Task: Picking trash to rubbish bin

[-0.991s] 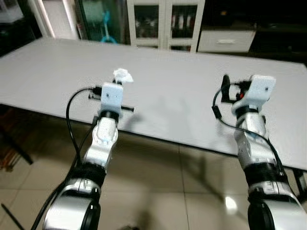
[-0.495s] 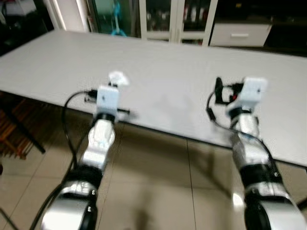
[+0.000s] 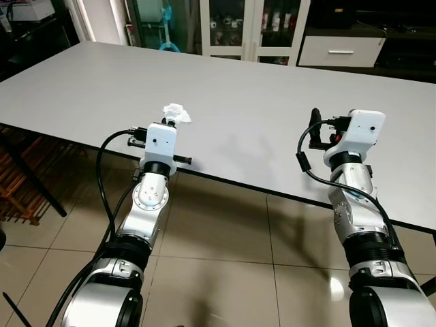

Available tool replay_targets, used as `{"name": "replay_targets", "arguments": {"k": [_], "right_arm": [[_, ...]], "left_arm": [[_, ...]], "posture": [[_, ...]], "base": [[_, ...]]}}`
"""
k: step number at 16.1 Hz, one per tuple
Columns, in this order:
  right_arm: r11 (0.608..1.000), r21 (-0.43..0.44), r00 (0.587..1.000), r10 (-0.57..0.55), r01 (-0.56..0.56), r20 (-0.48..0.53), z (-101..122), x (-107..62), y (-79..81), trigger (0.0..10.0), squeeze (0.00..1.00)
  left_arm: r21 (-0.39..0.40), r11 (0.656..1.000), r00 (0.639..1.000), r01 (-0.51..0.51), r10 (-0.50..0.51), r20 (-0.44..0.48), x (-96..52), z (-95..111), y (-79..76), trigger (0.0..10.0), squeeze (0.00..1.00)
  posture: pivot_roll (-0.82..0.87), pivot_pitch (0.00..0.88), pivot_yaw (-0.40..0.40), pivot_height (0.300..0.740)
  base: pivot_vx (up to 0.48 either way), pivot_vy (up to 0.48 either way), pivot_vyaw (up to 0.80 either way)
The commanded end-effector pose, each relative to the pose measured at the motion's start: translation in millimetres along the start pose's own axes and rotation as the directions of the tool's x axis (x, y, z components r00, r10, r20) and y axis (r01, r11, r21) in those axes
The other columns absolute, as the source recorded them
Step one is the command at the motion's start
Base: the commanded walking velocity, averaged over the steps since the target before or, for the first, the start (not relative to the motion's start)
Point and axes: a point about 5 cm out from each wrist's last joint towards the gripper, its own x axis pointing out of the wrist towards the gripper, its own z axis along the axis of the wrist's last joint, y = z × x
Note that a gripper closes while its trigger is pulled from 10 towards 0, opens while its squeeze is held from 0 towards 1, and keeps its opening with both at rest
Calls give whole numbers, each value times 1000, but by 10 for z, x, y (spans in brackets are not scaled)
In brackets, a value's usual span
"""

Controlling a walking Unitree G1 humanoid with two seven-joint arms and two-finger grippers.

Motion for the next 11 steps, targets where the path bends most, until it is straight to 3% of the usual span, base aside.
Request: {"name": "replay_targets", "arguments": {"k": [1,11], "right_arm": [[1000,3,1000,-5,5,2,23,8,-4,10000,0],[1000,-10,1000,3,-3,-15,0,-5,3,10000,0]], "left_arm": [[5,1000,1000,-12,12,8,20,28,32,10000,0],[6,1000,1000,-20,20,1,0,11,35,10000,0]], "posture": [[-70,57,37,740],[-64,76,31,740]], "base": [[0,0,0],[0,0,0]]}}
